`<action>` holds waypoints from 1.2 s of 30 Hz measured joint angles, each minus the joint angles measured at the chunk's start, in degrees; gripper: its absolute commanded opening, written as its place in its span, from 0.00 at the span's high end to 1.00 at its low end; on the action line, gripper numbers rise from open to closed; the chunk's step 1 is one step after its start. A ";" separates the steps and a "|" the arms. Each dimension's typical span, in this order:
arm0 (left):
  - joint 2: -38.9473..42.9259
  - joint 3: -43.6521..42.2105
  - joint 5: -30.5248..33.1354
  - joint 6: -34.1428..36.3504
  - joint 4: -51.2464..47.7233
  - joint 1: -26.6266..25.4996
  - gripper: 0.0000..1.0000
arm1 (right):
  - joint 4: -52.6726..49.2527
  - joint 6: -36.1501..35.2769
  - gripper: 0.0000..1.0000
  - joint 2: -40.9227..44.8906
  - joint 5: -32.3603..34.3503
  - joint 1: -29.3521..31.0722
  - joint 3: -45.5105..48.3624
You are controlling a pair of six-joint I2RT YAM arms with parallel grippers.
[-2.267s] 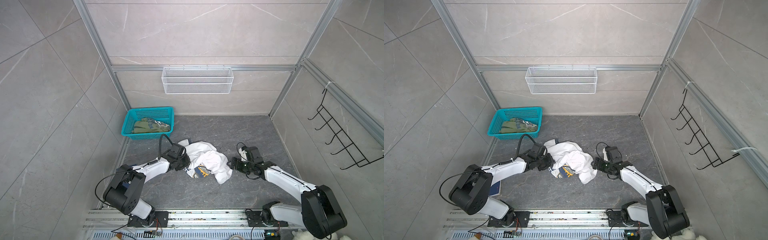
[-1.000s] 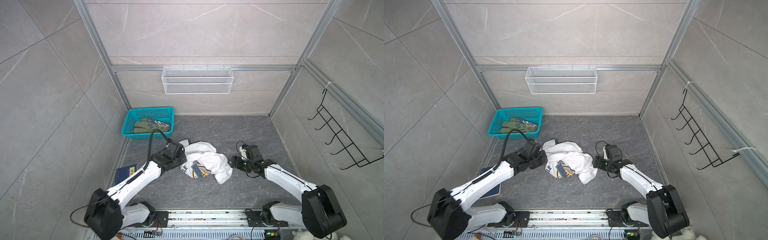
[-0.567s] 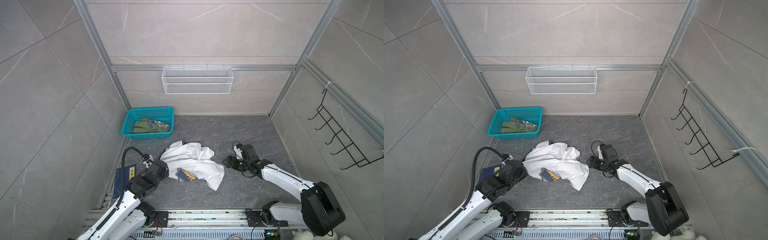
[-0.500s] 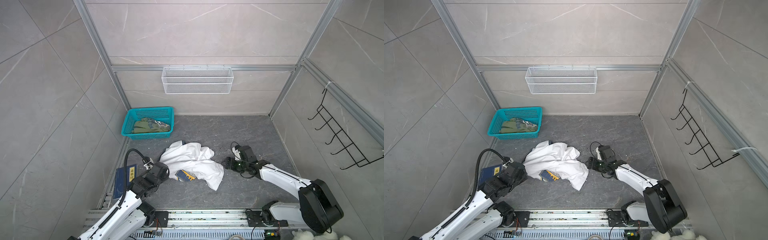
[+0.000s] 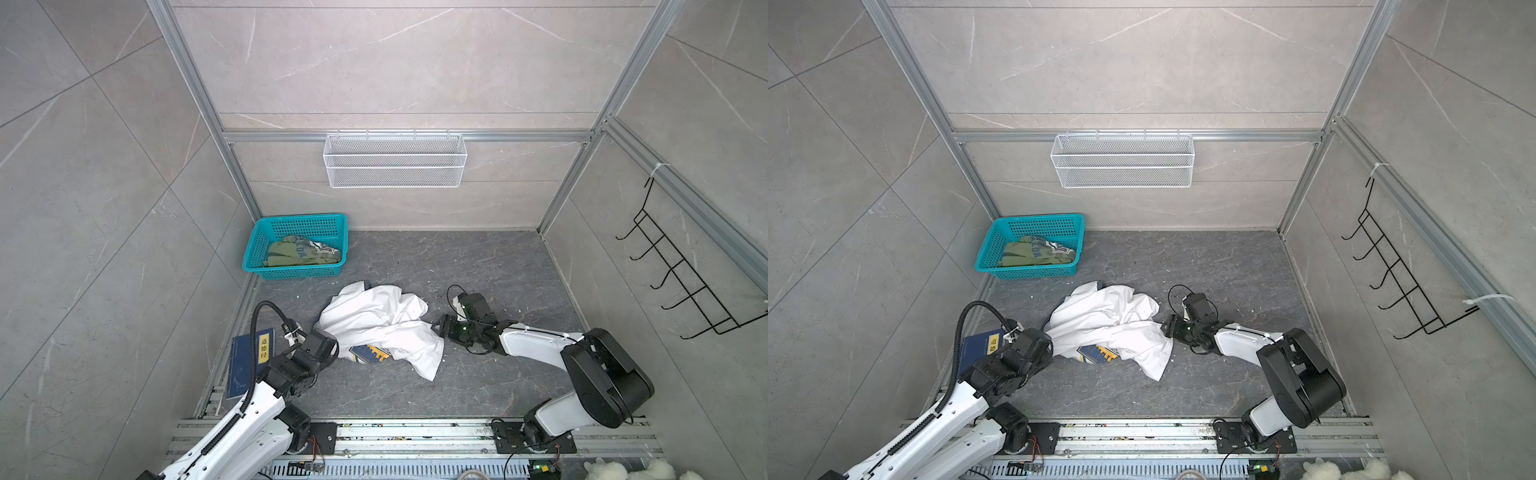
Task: Fold and stack the tank tops
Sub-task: 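Drag the tank top nearer with the left gripper while the right grasps the hem, then pull the hem away from the left gripper with the right gripper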
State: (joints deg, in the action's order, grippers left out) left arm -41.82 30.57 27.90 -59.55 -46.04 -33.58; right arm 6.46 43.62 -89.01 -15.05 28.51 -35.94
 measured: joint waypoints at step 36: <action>-7.56 27.58 0.44 17.75 1.57 0.24 1.00 | -29.49 -14.34 1.00 29.14 15.04 0.66 -17.27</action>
State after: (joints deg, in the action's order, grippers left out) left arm -49.39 58.15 28.34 -41.80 -44.47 -33.34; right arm -23.03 29.28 -59.88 -0.01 29.17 -53.21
